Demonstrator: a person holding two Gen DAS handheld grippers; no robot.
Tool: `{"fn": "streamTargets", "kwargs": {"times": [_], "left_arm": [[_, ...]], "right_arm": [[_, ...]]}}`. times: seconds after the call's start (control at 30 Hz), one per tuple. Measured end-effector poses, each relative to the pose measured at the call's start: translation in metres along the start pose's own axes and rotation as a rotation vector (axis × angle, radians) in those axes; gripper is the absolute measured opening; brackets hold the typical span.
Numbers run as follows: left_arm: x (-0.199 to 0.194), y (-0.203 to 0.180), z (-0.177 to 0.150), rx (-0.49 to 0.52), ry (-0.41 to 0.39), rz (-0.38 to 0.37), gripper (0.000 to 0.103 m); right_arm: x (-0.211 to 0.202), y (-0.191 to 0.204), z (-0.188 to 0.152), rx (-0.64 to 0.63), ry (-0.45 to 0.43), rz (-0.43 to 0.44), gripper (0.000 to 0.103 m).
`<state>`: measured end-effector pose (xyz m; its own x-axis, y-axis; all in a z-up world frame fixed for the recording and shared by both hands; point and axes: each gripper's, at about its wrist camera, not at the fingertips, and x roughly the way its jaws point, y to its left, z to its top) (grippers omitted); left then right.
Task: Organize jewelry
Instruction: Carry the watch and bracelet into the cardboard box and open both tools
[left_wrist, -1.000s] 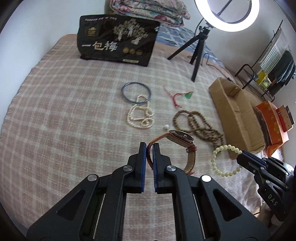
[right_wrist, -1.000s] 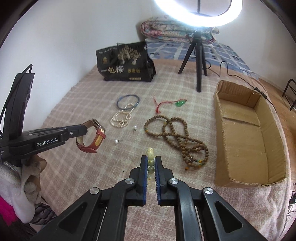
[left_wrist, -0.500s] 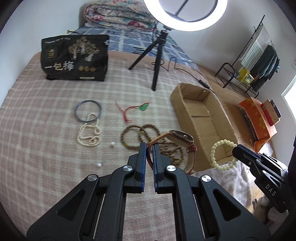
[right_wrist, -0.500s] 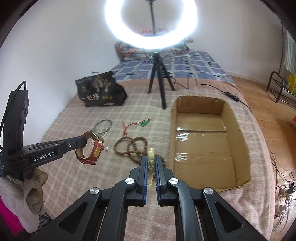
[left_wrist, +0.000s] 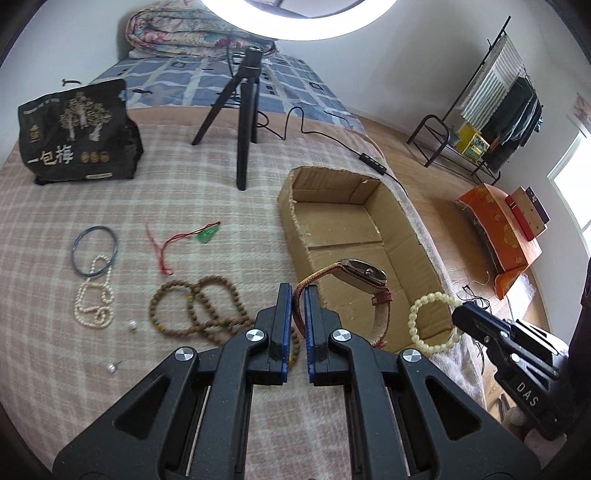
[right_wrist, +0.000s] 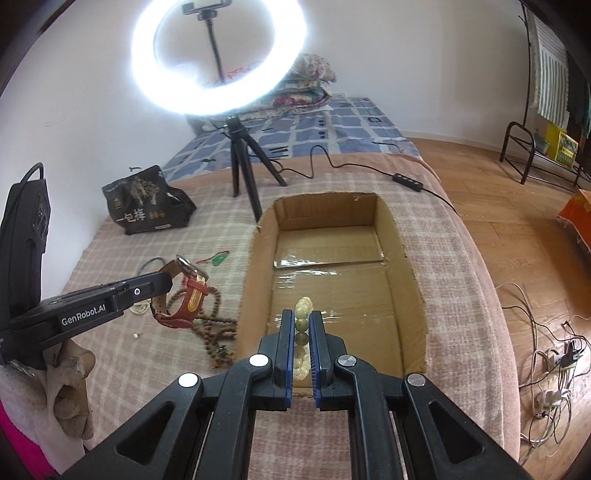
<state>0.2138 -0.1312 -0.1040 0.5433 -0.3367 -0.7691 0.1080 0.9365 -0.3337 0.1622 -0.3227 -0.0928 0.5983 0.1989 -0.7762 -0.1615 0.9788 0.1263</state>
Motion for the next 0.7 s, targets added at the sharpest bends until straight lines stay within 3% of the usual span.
{"fn": "streamTargets", "kwargs": {"times": [0.6,0.7], "left_arm": [[0.051,-0.031,0.005,0.027,0.052,-0.02,0.005],[0.049,-0.033,0.005,0.033,0.05,-0.029,0.009]], "right_arm": [[0.024,-0.034,-0.007,0.043,0.063,-0.029,0.005],[0.024,-0.034,-0.008,0.041,0.063,-0.037,0.015]]}}
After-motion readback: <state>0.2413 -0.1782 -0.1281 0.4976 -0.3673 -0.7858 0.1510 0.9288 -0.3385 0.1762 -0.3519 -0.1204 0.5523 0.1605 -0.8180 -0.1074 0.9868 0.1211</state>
